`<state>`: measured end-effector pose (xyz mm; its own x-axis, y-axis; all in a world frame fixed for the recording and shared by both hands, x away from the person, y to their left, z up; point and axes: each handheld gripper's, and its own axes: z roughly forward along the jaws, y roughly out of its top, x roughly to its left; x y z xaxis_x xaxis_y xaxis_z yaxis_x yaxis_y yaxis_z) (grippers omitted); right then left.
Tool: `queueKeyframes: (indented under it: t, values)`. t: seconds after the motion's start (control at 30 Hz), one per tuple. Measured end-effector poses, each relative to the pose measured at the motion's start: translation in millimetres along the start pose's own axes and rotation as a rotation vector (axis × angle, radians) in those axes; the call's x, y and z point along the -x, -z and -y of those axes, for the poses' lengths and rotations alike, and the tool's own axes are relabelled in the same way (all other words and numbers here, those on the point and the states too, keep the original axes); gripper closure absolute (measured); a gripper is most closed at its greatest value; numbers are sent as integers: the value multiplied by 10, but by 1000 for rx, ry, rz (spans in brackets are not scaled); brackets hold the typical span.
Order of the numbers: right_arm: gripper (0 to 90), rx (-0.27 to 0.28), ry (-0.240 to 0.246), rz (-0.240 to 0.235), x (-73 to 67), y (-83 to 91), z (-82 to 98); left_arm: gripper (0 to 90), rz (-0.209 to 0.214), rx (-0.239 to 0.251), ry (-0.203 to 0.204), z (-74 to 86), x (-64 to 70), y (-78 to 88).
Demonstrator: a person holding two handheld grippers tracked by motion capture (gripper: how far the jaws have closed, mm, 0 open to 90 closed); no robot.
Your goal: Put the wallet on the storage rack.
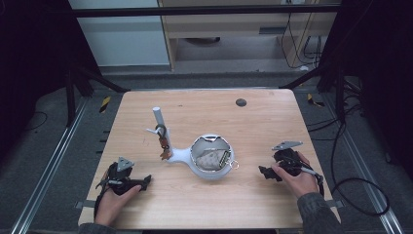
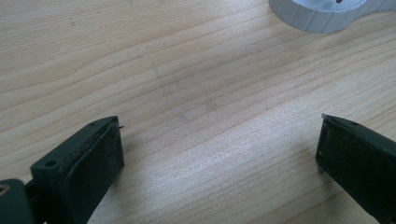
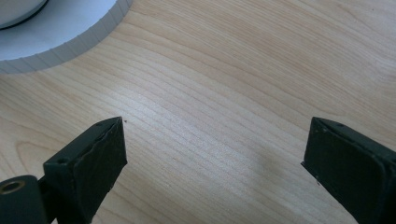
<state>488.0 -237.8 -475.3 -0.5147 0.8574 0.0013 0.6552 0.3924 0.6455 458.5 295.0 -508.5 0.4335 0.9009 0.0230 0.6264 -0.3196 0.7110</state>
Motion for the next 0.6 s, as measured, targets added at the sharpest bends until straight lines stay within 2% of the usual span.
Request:
queueKeyframes:
  t: [0.13,0.5,0.6]
  values:
    - [54,11,-24,-8,12,-36,56,1,0,0,1,0,0,0]
    - [61,33,-61,6,36,-131,129,1,0,0,0,0,0,0]
    - [62,48,-87,10,62,-170,159,1,0,0,0,0,0,0]
